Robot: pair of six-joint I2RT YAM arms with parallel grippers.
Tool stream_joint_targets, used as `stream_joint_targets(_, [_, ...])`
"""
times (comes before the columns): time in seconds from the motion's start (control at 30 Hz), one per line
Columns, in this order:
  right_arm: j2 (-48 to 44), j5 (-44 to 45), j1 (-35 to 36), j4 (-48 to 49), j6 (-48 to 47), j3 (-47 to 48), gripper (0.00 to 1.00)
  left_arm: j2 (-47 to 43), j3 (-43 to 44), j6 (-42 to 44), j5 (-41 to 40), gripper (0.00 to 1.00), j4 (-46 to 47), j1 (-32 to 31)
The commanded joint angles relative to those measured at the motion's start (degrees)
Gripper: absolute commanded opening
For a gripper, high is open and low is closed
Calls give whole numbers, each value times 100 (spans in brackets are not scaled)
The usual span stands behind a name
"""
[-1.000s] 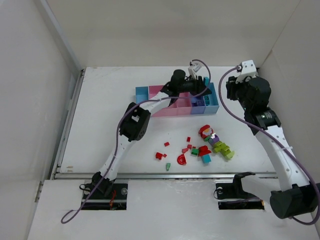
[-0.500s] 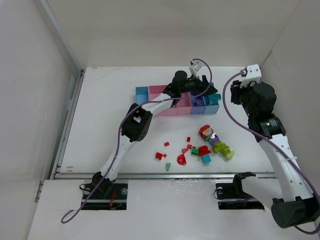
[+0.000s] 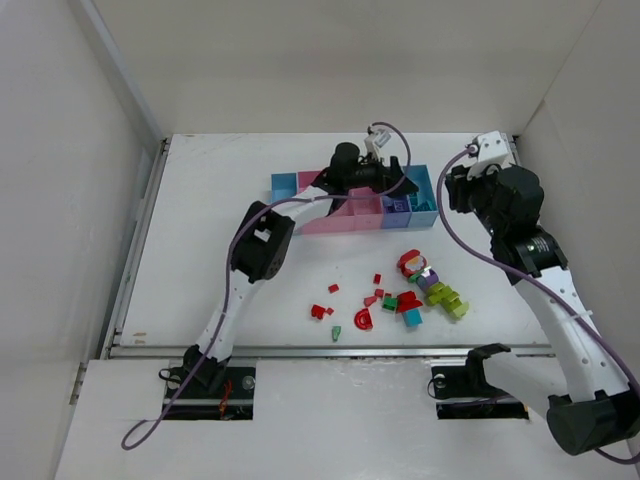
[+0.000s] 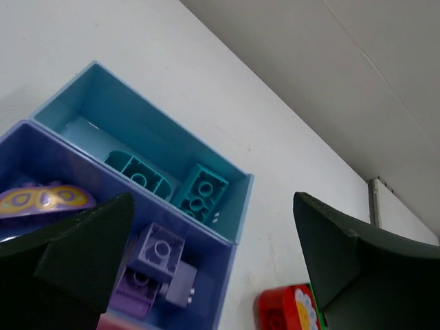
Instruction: Sort the legos into containers by color
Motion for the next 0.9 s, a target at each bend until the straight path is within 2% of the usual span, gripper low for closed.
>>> stream_joint_targets(0.0, [140,-377,311,176,25,260,0,-1729,-452,624,349,100,370,294])
stream_joint_targets(0.07, [254,-892,425,395,-45,260,0,-2197,-953,965,534,100,134,574])
stream_joint_targets(0.17, [675,-1946,487,888,-282,207,0,-3199,-1393,1685,657,100,-971,1049])
stream_joint_targets(0.2, [868,-3239,487,958,-448,303,0,-3428,-1394,2410,657,100,-1410,1181])
stream_joint_targets(0.23, [1349,-4043,487,959,-850,556,0,-3848,-1472,2852,657,100,-2319,1304])
stream_joint_targets(0.27, [1615,-4904,487,959,-993,715,5,-4043,-1534,3318,579,100,-2807,1531])
stream_joint_targets(0.3, [1887,-6374,487,959,-1108,882,5,-4228,-1534,3827,448,100,-3290,1620])
stream_joint_targets(0.33, [2142,-6781,644,959,-1196,1232,5,-4421,-1621,5085,229,100,-3800,1621])
stream_joint_targets(0.37, [2562,-6976,732,959,-1336,1392,5,-4771,-1762,5759,-86,100,-4762,1621])
stream_joint_targets(0.4, [2740,-7057,820,959,-1416,1542,5,-4931,-1885,6314,-507,100,-5155,1621])
stream_joint_targets(0.47, [3214,-7337,1066,959,-1722,1980,4,-5335,-2392,7098,-756,100,-5797,1621])
stream_joint_targets(0.53, [3514,-8168,1137,959,-1890,2297,4,-5591,-2816,7172,-854,100,-5888,1621])
stream_joint_targets(0.6, [3926,-8497,1137,959,-1787,2825,0,-6037,-3516,7172,-793,100,-5653,1526])
stream_joint_targets(0.73, [4061,-8612,1137,959,-1733,3002,0,-6585,-4354,7365,-898,100,-5264,1244])
stream_joint_targets(0.87, [3868,-8727,1137,959,-1733,2660,0,-6585,-4408,7936,-1004,100,-5545,1243])
